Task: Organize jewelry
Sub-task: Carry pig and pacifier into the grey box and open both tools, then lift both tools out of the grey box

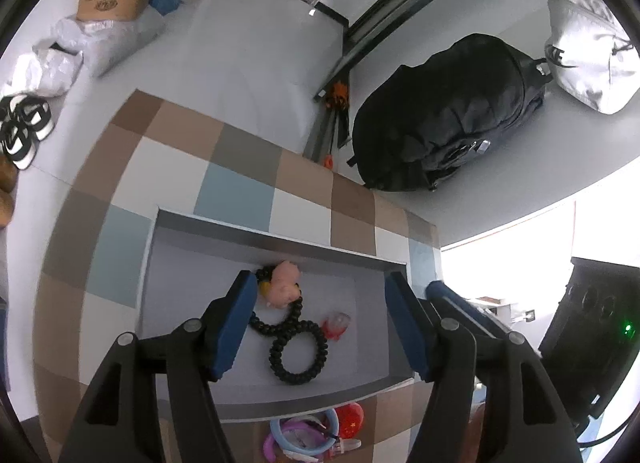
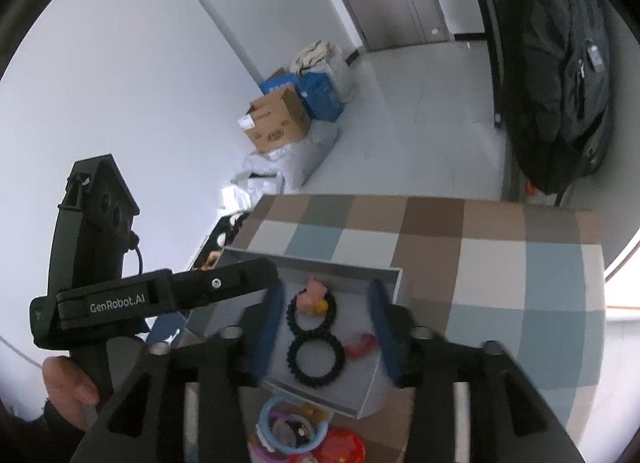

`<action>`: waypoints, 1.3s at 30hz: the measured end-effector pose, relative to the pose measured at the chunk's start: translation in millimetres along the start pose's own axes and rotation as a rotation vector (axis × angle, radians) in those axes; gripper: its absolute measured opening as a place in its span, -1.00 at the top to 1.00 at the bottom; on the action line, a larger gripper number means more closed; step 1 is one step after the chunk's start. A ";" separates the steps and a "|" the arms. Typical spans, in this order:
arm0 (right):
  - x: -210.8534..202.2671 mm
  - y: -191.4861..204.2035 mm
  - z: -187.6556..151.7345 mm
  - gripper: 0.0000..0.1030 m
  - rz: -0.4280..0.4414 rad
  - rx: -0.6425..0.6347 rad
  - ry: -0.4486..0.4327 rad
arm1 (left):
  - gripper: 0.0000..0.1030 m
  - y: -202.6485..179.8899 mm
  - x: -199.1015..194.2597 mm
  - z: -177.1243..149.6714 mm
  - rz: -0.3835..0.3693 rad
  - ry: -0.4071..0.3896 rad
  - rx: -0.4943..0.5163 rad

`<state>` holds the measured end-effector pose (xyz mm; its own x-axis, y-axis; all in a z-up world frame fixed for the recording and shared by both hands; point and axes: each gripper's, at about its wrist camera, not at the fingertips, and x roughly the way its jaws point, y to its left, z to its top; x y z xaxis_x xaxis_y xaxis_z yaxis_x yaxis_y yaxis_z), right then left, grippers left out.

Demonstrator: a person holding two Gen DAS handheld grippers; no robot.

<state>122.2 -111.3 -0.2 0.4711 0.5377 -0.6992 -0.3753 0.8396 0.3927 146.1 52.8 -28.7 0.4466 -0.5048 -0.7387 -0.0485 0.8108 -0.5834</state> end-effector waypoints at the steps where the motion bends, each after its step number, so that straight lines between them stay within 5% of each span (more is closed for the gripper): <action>1: -2.2 -0.7 0.6 -0.02 -0.003 0.003 -0.007 | -0.20 -1.5 -1.1 -0.5 -0.003 0.000 0.004; 13: -38.3 -11.7 4.7 -0.79 -0.100 0.063 -0.114 | -0.20 -8.1 -16.5 -9.4 0.075 -0.038 0.038; 27: -57.8 3.4 -38.9 -1.00 -0.178 -0.014 -0.122 | -0.36 -23.6 -45.3 -47.8 0.263 -0.193 0.176; 34: -76.0 6.6 -60.1 -1.00 -0.187 -0.061 -0.161 | -0.38 -34.2 -53.7 -79.9 0.276 -0.220 0.223; 39: -88.9 16.3 -70.1 -1.00 -0.233 -0.144 -0.214 | -0.56 -40.4 -57.1 -98.3 0.298 -0.233 0.263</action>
<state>18.2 -150.8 26.5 0.7082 0.3498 -0.6133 -0.3397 0.9303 0.1383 34.8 19.7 3.8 0.6380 -0.1829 -0.7480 0.0096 0.9732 -0.2297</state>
